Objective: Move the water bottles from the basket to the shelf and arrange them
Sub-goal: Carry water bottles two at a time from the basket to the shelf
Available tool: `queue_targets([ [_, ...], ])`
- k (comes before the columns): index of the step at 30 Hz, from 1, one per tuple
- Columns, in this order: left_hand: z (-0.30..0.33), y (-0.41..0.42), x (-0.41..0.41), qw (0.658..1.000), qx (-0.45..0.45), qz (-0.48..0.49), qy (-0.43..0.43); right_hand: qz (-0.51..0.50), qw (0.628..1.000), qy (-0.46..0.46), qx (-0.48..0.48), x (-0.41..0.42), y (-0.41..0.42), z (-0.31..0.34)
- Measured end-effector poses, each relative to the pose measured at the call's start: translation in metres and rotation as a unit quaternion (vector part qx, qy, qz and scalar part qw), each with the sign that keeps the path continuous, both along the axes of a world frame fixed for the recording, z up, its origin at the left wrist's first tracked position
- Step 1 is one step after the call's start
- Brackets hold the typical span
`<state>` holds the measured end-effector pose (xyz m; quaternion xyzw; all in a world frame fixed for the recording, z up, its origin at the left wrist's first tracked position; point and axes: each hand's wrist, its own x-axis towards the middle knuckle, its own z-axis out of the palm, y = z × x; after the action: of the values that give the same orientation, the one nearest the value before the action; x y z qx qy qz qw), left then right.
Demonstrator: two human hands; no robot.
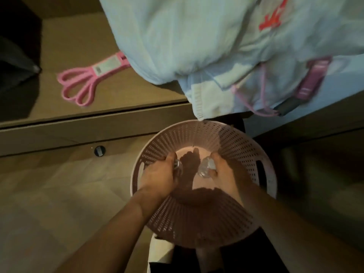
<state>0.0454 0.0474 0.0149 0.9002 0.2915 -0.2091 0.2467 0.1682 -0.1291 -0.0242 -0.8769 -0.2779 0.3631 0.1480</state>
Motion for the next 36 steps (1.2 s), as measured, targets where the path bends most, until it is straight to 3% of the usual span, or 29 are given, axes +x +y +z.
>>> queue_targets([
  [1,0.031,0.000,-0.007,1.000,-0.007,0.015,-0.010,-0.048,0.998,0.026,0.016,-0.004,0.005,0.037],
  [6,0.209,-0.006,-0.040,0.995,-0.041,0.067,-0.069,-0.002,0.999,-0.027,-0.020,-0.017,-0.013,0.234],
  [11,0.404,-0.013,-0.071,0.980,0.051,0.117,-0.154,-0.027,0.990,-0.044,0.133,-0.049,-0.023,0.416],
  [16,0.544,-0.013,-0.112,0.943,0.090,0.202,-0.248,0.018,0.975,-0.119,0.188,-0.077,-0.004,0.554],
  [25,0.644,0.016,-0.244,0.861,0.114,0.353,-0.349,0.161,0.939,-0.166,0.254,-0.171,0.093,0.666],
  [36,0.687,0.141,-0.486,0.789,0.170,0.445,-0.389,0.318,0.884,-0.116,0.321,-0.382,0.289,0.696],
])
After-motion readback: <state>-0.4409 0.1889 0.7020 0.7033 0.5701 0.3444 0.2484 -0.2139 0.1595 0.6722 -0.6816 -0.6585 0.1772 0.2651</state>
